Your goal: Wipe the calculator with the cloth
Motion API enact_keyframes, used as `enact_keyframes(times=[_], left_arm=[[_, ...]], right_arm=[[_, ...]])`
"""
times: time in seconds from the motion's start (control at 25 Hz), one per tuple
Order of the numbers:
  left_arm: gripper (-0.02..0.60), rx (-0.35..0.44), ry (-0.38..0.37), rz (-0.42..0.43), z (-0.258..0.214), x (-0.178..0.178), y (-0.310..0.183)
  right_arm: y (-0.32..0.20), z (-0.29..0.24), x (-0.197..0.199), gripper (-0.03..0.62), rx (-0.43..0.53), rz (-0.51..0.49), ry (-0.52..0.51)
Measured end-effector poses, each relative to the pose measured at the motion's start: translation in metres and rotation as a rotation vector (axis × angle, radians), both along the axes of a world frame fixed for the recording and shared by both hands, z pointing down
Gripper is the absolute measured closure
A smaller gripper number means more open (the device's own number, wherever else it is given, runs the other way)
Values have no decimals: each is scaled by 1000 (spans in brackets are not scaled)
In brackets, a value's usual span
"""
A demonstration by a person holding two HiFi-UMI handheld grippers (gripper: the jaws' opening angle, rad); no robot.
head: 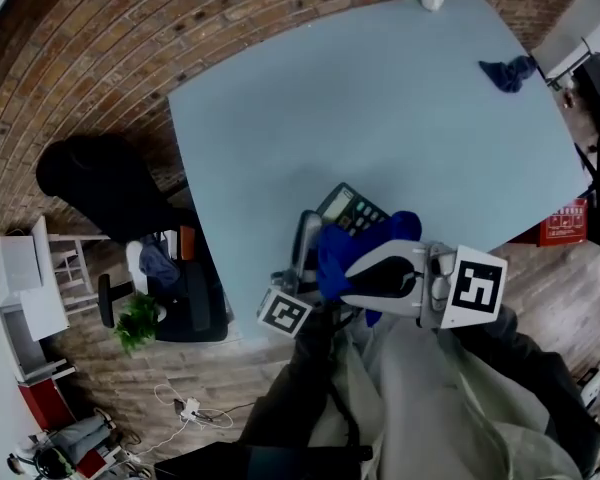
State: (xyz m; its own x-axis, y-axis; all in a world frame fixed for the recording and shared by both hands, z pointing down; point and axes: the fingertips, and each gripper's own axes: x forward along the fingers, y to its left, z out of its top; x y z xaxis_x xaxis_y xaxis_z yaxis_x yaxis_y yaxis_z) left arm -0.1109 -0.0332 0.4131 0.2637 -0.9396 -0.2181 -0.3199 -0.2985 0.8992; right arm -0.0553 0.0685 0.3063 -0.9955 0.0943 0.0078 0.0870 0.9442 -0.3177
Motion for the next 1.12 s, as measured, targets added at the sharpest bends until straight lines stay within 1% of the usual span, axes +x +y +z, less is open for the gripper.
enact_keyframes(times=[0.04,0.08,0.12,0.2,0.28,0.32,0.36,0.44,0.56,0.64,0.68,0.76,0.8,0.84,0.92,0.96,1.0,1.04,1.12], left_arm=[[534,5,28,4,-1,2,0],[534,5,48,5,-1,2,1],[534,2,57,4,0,2,1],[534,-5,55,-2,2,0,2],[534,-13,55,-15,4,-5,3],[534,-17,55,-21,5,-7,4],[534,-20,53,-26,6,-8,3],[534,-31,42,-34,7,-10,2],[534,-39,17,-35,8,-10,1],[534,-27,-1,-25,4,-6,1],[534,-18,-12,-18,1,-2,0],[534,-14,-52,-5,-2,4,0],[534,-22,-80,-1,-2,6,1],[530,-29,-97,1,-1,6,2],[528,-30,-73,2,0,5,4],[528,-30,-62,-1,-1,4,4],[527,-34,-76,-7,-1,4,5],[528,-40,-107,-15,-1,4,5],[526,-48,-166,-28,-2,4,5]], right_arm=[[-12,1,3,557,-12,39,-2],[-24,5,7,555,0,77,17],[-33,12,12,550,33,112,56],[-45,26,23,494,128,162,162],[-51,35,33,444,212,199,234],[-52,38,37,420,241,207,256],[-51,41,42,383,271,203,281],[-47,45,50,334,334,171,357],[-36,41,54,326,410,136,452],[-30,43,47,326,453,112,498],[-29,51,43,326,471,87,538],[-31,74,39,326,482,40,619],[-33,83,39,326,468,30,643],[-35,89,40,326,441,28,652],[-40,92,42,326,388,41,640],[-41,92,42,326,381,47,632],[-42,93,42,328,388,49,634],[-41,95,41,329,403,49,643],[-38,99,38,386,425,48,668]])
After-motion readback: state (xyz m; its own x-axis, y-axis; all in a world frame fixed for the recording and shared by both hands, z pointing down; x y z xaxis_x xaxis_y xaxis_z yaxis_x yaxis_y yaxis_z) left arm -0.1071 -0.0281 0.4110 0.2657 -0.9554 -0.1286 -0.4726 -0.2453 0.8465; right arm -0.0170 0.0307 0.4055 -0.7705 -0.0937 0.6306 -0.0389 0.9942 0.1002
